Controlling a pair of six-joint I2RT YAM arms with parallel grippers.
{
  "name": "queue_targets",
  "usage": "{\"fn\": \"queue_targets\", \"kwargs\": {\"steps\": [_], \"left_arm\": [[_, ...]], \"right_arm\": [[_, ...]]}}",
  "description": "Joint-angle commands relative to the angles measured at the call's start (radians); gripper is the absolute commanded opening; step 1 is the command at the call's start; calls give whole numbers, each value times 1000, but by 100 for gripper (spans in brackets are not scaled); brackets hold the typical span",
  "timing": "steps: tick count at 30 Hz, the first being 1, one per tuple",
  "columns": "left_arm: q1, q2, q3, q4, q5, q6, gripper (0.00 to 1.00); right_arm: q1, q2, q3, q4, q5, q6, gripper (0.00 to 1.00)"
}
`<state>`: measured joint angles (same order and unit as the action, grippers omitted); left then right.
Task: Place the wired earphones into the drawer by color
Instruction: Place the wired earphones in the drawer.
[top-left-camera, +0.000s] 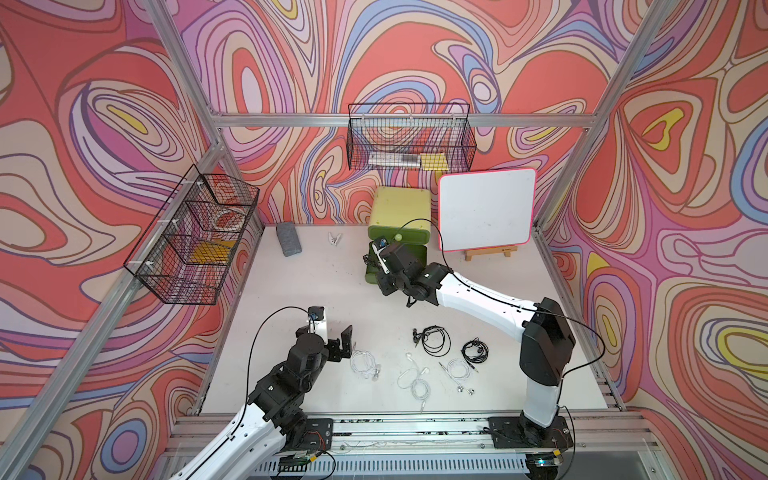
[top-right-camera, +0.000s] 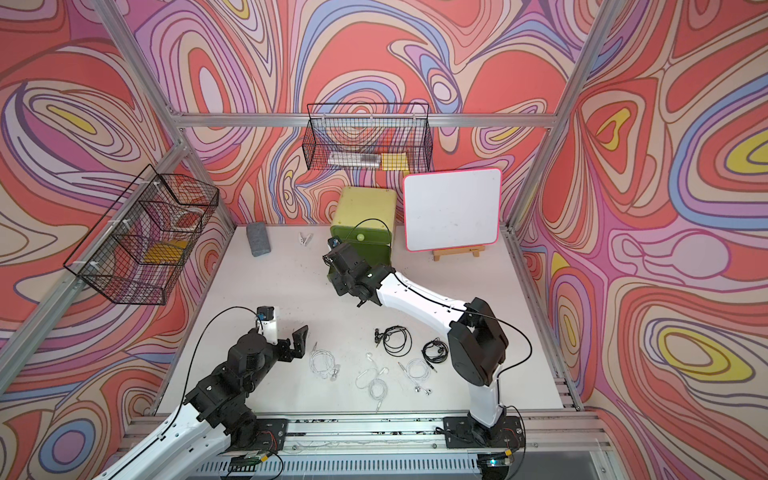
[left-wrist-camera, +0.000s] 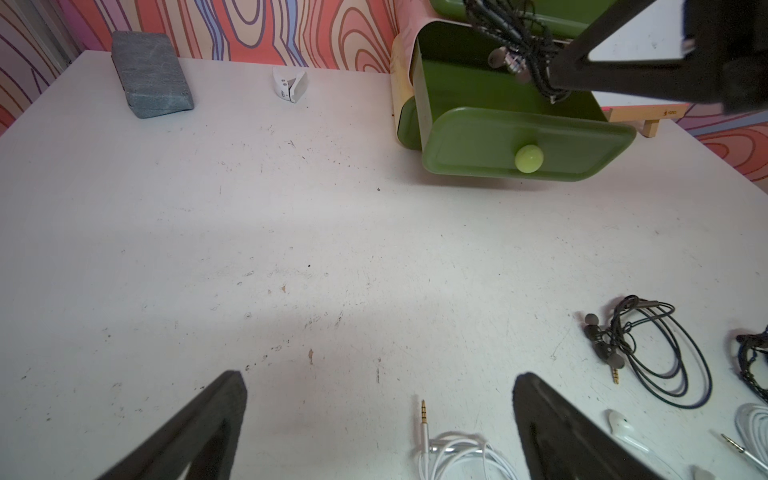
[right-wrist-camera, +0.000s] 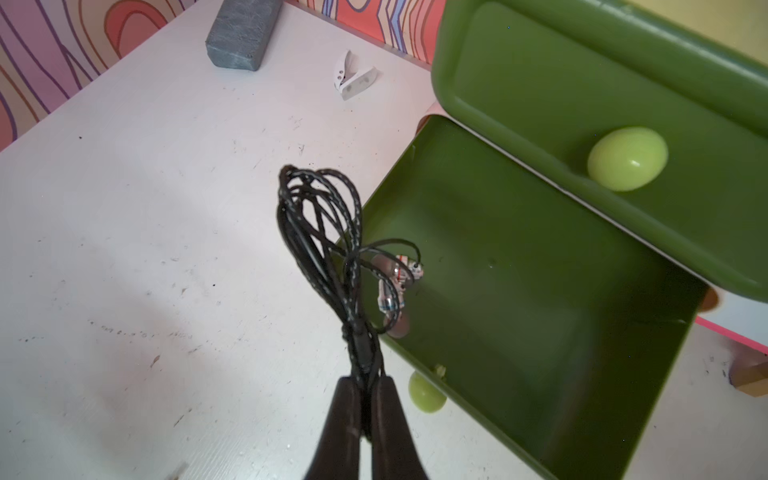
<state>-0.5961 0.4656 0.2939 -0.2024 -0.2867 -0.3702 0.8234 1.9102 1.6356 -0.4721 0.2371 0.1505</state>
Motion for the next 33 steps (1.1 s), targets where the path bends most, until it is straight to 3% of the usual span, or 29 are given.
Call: {"fn": "queue_targets", "kwargs": {"steps": [1, 20, 26, 33], "left_arm": [[-1, -18, -16, -31, 6, 4, 99], [-1, 5, -19, -10, -2, 4, 99], [-1, 17, -20, 0, -7, 7, 99], [-1, 19, -24, 20, 7, 22, 99]], "right_arm": [[-25, 39, 57, -7, -17, -15, 0], [-101, 194, 178, -13, -82, 3, 0], [-103, 184, 168, -11, -79, 4, 18], [-102, 107, 112, -5, -68, 6, 30]]}}
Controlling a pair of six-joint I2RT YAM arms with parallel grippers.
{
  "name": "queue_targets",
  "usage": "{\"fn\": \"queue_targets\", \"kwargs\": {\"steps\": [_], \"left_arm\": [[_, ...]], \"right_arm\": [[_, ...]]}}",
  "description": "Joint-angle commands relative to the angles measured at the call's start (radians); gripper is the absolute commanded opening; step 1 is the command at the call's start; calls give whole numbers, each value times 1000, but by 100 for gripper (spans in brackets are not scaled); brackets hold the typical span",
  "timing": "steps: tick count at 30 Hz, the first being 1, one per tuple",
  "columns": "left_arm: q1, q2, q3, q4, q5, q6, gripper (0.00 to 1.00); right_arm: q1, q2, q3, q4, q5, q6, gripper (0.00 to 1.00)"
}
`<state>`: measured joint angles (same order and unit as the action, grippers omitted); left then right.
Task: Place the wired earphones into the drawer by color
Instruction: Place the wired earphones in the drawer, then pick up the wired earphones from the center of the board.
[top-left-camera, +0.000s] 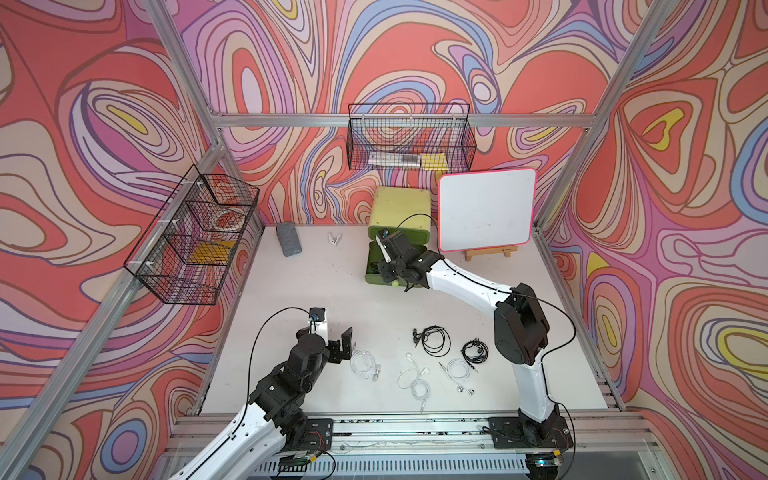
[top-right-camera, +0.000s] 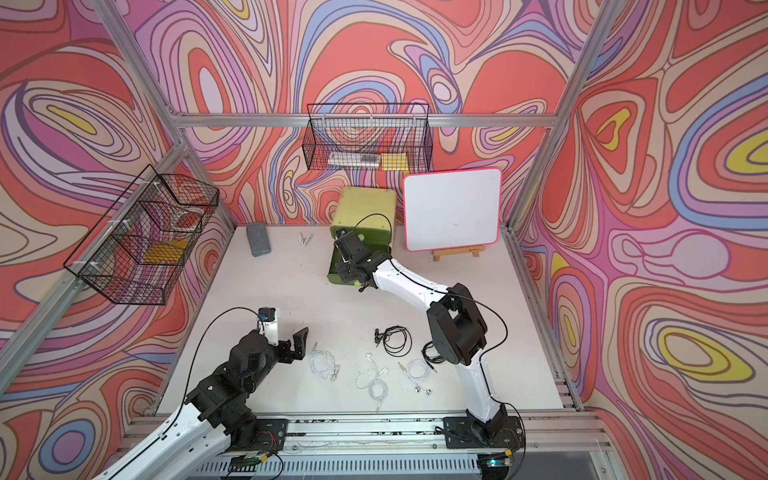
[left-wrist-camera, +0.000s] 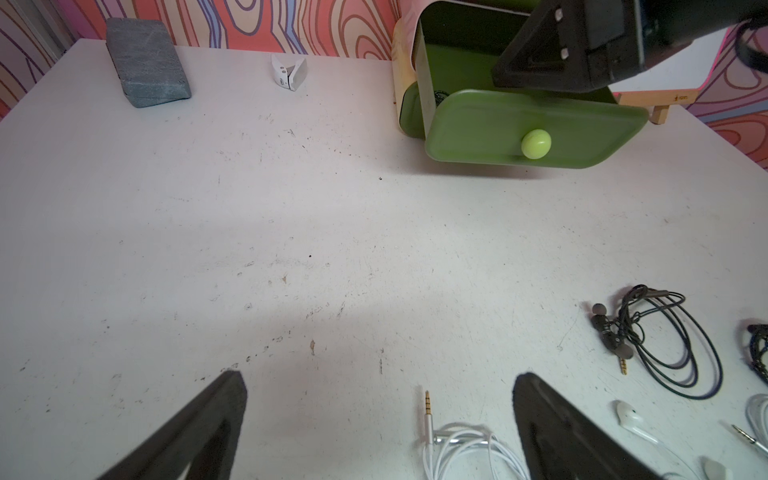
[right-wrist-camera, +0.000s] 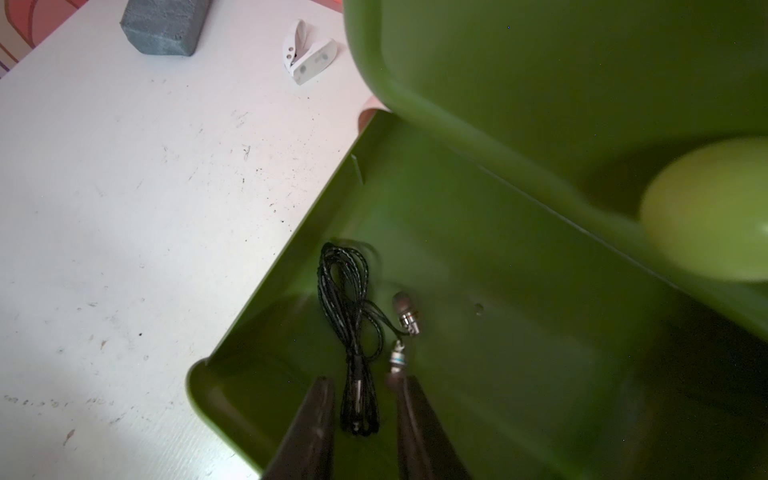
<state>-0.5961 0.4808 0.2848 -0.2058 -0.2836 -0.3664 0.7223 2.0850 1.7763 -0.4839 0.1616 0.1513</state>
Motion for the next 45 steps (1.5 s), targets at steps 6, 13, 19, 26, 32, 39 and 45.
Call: {"fn": "queue_targets", "kwargs": {"steps": [6, 13, 19, 26, 32, 39, 45], "left_arm": [[-1, 4, -24, 56, 67, 49, 99], [-1, 10, -27, 68, 90, 55, 99], [-1, 16, -35, 87, 114, 60, 99], [-1, 5, -45, 95, 97, 52, 99], [-1, 1, -46, 91, 85, 46, 99], [-1, 1, -46, 85, 72, 40, 99], [-1, -5, -47, 82, 64, 37, 99]], "right_arm": [[-1, -198, -148, 22, 26, 17, 38], [-1, -385, -328, 27, 55, 51, 45], [-2, -554, -501, 0, 61, 96, 48], [0, -707, -669, -89, 46, 164, 49], [3, -785, -807, -99, -4, 244, 51], [9, -759, -891, -81, -72, 330, 51], [13, -701, -934, -9, -148, 399, 52]]}}
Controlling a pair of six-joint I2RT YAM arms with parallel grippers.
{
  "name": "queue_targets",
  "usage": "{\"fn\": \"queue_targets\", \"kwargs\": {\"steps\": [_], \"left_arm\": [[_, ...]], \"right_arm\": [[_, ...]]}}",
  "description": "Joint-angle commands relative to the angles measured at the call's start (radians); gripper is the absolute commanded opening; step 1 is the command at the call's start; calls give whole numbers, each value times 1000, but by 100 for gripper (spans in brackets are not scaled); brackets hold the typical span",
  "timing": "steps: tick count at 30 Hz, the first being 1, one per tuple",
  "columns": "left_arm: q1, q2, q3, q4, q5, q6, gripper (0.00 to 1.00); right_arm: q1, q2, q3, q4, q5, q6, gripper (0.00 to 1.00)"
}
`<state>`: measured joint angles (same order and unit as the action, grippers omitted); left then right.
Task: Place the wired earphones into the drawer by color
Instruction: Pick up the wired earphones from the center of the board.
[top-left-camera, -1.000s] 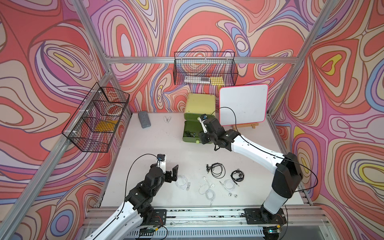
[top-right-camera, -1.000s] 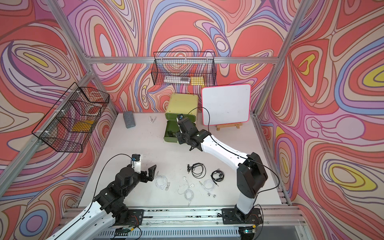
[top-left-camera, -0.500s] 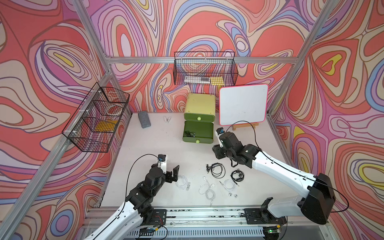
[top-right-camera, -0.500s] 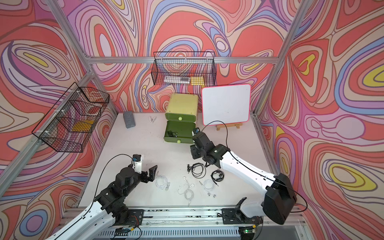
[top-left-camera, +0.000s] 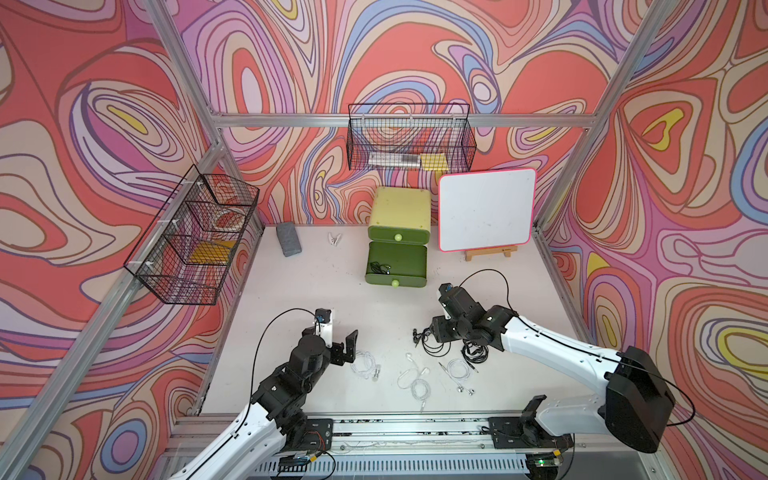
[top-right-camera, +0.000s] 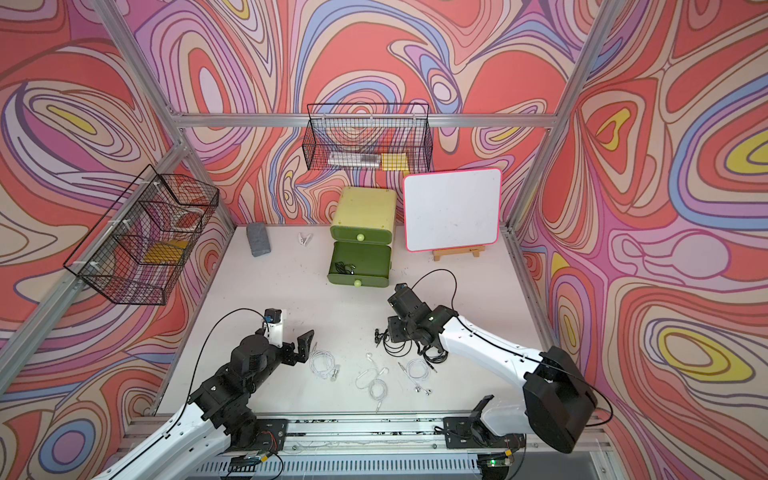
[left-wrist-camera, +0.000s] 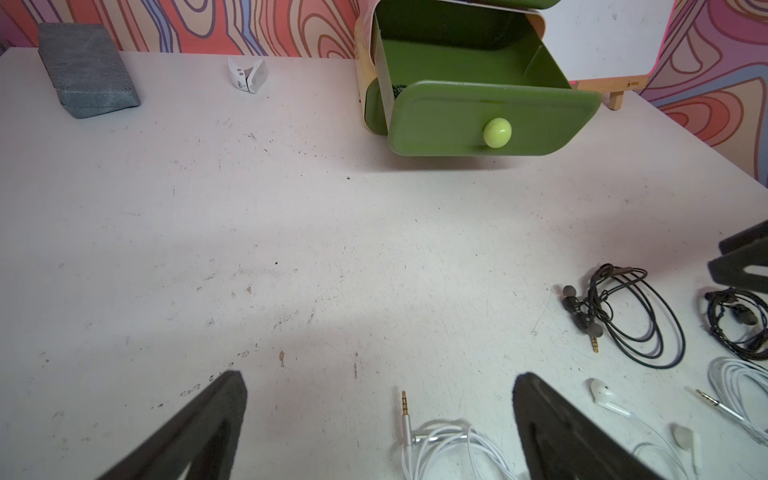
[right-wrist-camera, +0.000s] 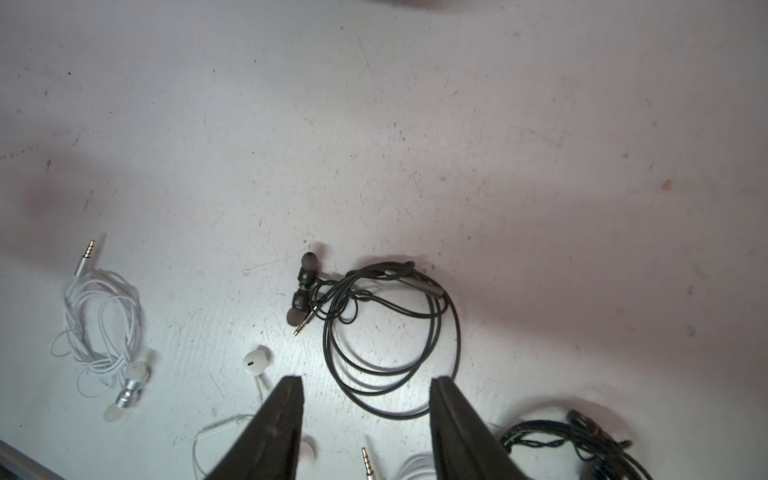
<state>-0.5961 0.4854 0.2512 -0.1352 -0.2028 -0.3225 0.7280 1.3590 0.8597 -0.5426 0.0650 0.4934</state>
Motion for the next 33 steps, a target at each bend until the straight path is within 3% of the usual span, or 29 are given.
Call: {"fn": "queue_targets", "kwargs": {"steps": [1, 13, 33], "left_arm": [[-1, -10, -13, 9, -17, -7, 99], [-1, -21, -14, 1, -26, -13, 99], [-1, -28, -15, -4, -33, -16, 99]], "right_arm": [[9, 36, -19, 61, -62, 64, 52], [29, 167, 7, 117, -93, 87, 51], [68, 314, 89, 28, -49, 32, 43]]}}
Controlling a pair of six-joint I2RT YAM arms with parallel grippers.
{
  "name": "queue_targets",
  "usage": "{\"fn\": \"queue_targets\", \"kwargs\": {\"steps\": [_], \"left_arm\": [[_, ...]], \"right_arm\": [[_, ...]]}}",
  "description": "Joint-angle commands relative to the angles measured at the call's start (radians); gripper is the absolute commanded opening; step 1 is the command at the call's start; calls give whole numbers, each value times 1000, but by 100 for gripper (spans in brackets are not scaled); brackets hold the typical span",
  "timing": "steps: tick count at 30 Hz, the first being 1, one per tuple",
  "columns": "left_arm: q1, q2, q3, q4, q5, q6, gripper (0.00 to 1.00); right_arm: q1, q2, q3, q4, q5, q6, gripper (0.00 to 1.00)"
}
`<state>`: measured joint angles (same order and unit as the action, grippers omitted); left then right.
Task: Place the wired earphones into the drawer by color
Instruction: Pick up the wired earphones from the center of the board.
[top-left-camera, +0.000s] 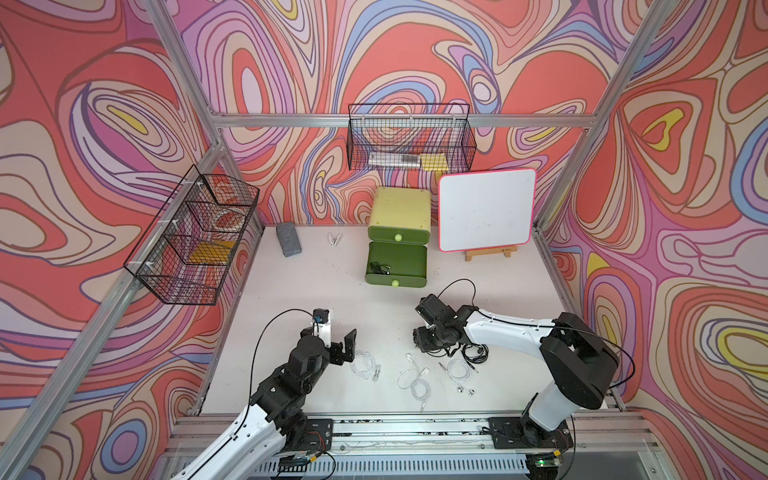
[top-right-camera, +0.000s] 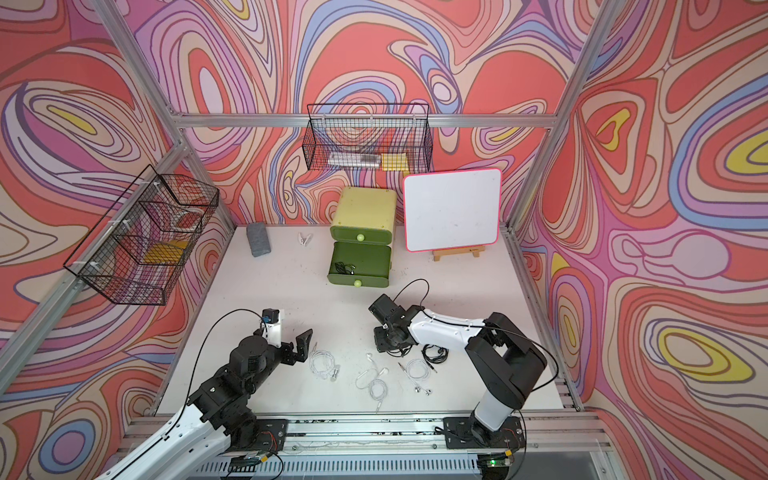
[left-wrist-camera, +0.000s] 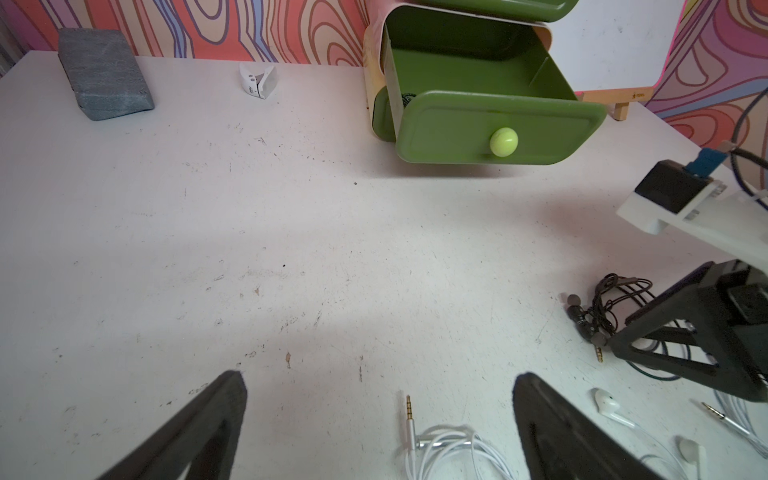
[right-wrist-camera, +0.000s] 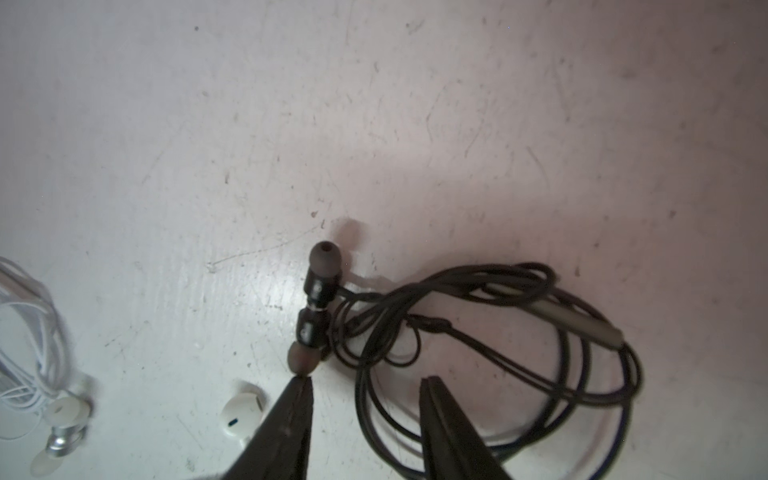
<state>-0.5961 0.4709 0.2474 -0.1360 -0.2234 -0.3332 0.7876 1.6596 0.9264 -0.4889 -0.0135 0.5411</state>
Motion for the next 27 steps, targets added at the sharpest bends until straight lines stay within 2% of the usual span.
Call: {"fn": "queue_targets", "kwargs": {"steps": [1, 17, 27], "left_arm": [[-1, -14, -11, -4, -14, -6, 99], [-1, -18, -11, -7, -16, -7, 99], [-1, -15, -11, -5, -16, -7, 99]], "right_arm": [[11, 18, 25, -30, 34, -17, 43], [41, 67, 58, -81, 88, -47, 35], [51, 81, 65, -111, 109, -50, 17]]}}
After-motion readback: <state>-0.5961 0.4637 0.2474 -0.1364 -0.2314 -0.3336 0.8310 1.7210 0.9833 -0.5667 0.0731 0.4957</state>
